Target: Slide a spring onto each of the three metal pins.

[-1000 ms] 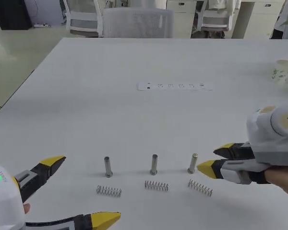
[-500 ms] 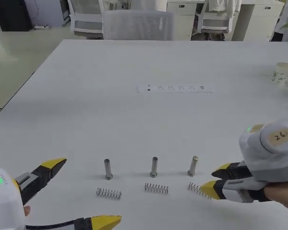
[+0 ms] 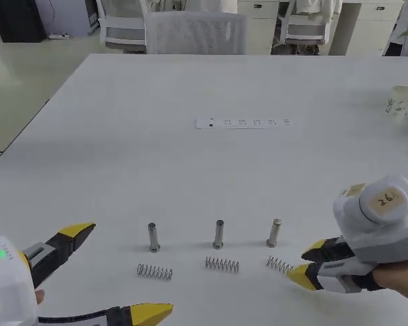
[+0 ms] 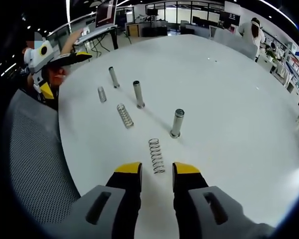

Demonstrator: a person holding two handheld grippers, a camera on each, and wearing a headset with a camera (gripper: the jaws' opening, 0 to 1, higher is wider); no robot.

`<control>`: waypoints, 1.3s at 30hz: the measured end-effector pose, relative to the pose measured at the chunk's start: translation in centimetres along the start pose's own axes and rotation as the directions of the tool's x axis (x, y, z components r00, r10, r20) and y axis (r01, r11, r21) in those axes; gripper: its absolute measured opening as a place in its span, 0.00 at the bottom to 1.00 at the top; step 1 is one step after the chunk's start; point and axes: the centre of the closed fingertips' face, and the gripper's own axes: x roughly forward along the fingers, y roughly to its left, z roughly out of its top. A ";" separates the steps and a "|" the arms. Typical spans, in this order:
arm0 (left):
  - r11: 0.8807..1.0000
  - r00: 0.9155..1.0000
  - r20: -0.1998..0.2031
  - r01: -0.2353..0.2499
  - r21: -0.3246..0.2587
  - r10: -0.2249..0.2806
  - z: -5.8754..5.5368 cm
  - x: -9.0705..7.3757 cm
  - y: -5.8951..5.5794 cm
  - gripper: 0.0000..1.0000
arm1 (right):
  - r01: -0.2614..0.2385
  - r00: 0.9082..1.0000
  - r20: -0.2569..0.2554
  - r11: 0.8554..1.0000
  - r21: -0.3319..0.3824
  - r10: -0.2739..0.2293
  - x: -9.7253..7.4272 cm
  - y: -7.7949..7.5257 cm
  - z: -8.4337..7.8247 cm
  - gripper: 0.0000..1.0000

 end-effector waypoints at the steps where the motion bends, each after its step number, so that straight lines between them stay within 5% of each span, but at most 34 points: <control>1: 1.000 1.000 -0.001 -0.001 0.000 0.001 0.0 0.0 0.0 0.96 | -0.001 1.000 -0.003 1.000 -0.004 0.001 0.0 0.1 -0.1 0.22; 39: 0.999 1.000 -0.026 -0.002 -0.033 0.001 -1.5 0.1 -0.2 0.96 | -0.011 0.995 -0.095 0.997 -0.079 0.004 1.5 -0.2 -1.4 0.12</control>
